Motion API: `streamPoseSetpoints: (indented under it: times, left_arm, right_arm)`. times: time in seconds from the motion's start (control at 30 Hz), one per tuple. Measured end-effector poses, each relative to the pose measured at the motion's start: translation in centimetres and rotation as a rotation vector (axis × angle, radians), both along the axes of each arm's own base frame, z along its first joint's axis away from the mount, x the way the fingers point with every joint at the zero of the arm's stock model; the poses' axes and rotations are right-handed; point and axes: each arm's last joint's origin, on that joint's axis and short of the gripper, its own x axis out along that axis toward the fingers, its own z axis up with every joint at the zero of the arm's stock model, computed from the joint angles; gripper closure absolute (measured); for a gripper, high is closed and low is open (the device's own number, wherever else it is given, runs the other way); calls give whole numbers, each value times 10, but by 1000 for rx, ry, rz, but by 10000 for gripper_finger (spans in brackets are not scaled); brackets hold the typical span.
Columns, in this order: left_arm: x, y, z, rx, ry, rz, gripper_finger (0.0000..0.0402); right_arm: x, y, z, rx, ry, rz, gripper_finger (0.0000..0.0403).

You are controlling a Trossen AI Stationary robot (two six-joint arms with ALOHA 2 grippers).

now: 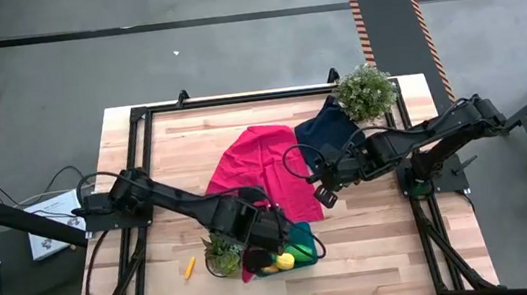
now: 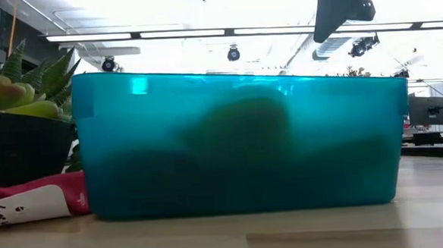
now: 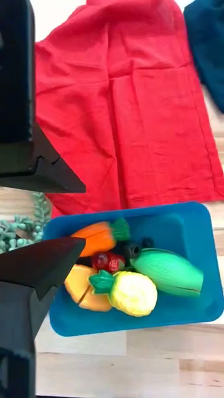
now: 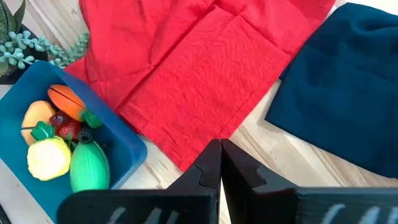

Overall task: Pick and placing Produce into tupperware
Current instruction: Put the yellow corn into the blue bin

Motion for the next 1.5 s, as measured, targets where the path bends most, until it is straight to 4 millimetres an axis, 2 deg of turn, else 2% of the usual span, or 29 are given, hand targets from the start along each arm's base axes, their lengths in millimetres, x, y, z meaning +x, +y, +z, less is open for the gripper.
streamPoseSetpoints:
  times: [0.17,0.47,0.7,0.87,1.03,1.27,1.5]
  left_arm:
    - [-4,1,12,-5,-28,-8,289]
    - [-29,10,53,-5,-145,4,289]
    - [-62,22,84,31,-199,44,289]
    - [-91,34,100,90,-180,129,289]
    - [-111,41,114,84,-235,180,289]
    - [-143,51,119,65,-274,236,289]
    - [-183,64,101,52,-269,358,289]
  right_arm:
    - [0,0,0,2,0,-3,401]
    - [0,0,0,3,-4,-2,401]
    - [0,0,0,4,-5,-2,401]
    - [0,0,0,2,-5,1,401]
    - [1,0,0,3,-7,1,401]
    - [1,1,0,15,-10,-6,401]
    - [1,1,0,15,-8,-5,401]
